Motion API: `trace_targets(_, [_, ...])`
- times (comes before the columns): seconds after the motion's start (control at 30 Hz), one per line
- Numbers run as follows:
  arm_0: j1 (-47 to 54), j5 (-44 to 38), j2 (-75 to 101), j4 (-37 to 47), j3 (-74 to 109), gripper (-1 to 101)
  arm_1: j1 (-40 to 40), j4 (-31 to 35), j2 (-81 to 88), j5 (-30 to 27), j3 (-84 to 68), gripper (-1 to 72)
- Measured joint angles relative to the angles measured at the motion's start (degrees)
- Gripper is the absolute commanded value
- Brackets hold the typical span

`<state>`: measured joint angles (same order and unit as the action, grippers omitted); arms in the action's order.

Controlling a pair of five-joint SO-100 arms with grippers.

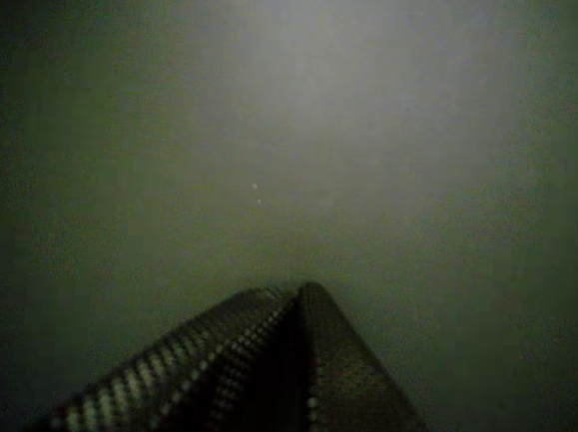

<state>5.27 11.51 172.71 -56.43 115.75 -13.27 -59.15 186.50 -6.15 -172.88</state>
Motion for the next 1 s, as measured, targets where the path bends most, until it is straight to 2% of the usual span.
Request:
trace_targets(0.03, [4.31,2.37,-1.41,-3.34,-0.88,24,0.0,0.0,0.0,0.0,0.0,-0.3])
trace_targets(0.1, [10.37,5.01,-3.78,-6.59,-3.25,24,-0.09,0.0,0.0,0.0,0.0,-0.3])
trace_targets(0.17, [16.7,9.23,-5.19,-7.38,-10.9,12,-0.09,0.0,0.0,0.0,0.0,-0.3])
trace_targets(0.2, [21.62,16.17,-3.16,-3.87,-13.1,0,-0.09,0.0,0.0,0.0,0.0,-0.3])
trace_targets(0.27, [24.61,21.88,-0.88,1.58,-15.21,0,-0.09,0.0,0.0,0.0,0.0,-0.3])
trace_targets(0.37, [26.1,24.7,-0.35,10.72,-16.61,0,-0.09,0.0,0.0,0.0,0.0,-0.3])
trace_targets(0.47, [20.13,16.26,-0.35,9.76,-19.25,0,-0.09,0.0,0.0,0.0,0.0,-0.3])
trace_targets(0.5, [19.51,13.45,-0.35,8.53,-17.84,0,-0.09,0.0,0.0,0.0,0.0,-0.3])
trace_targets(0.53, [19.16,12.13,-0.53,7.47,-17.31,10,-0.09,0.0,0.0,0.0,0.0,-0.3])
trace_targets(0.57, [19.07,10.99,-5.62,1.93,-21.62,10,-0.09,0.0,0.0,0.0,0.0,-0.3])
trace_targets(0.6, [19.34,11.34,-8.17,-0.26,-24.43,7,-0.09,0.0,0.0,0.0,0.0,-0.3])
trace_targets(0.63, [20.48,10.81,-21.01,-13.62,-39.81,7,-0.09,0.0,0.0,0.0,0.0,-0.3])
trace_targets(0.7, [18.9,8.35,-31.11,-22.59,-55.9,6,-0.09,0.0,0.0,0.0,0.0,-0.3])
trace_targets(0.73, [16.61,6.06,-32.78,-22.68,-60.47,6,-0.09,0.0,0.0,0.0,0.0,-0.3])
trace_targets(0.77, [14.68,5.1,-28.74,-18.37,-61.96,8,-0.09,0.0,0.0,0.0,0.0,-0.3])
trace_targets(0.8, [16.7,6.77,-20.39,-9.84,-55.72,6,-0.09,0.0,0.0,0.0,0.0,-0.3])
trace_targets(0.83, [17.14,8.0,-14.85,-5.89,-48.34,5,-0.09,0.0,0.0,0.0,0.0,-0.3])
trace_targets(0.9, [24.7,16.79,-11.51,-6.33,-35.77,0,-0.09,0.18,0.0,0.0,0.0,-0.3])
trace_targets(0.93, [26.02,22.41,-12.3,-6.59,-35.07,0,-0.09,0.18,0.26,0.0,0.0,-0.3])
trace_targets(1.0, [28.83,28.04,-12.3,-3.52,-30.5,1,-0.09,0.18,0.18,0.0,0.0,-0.3])
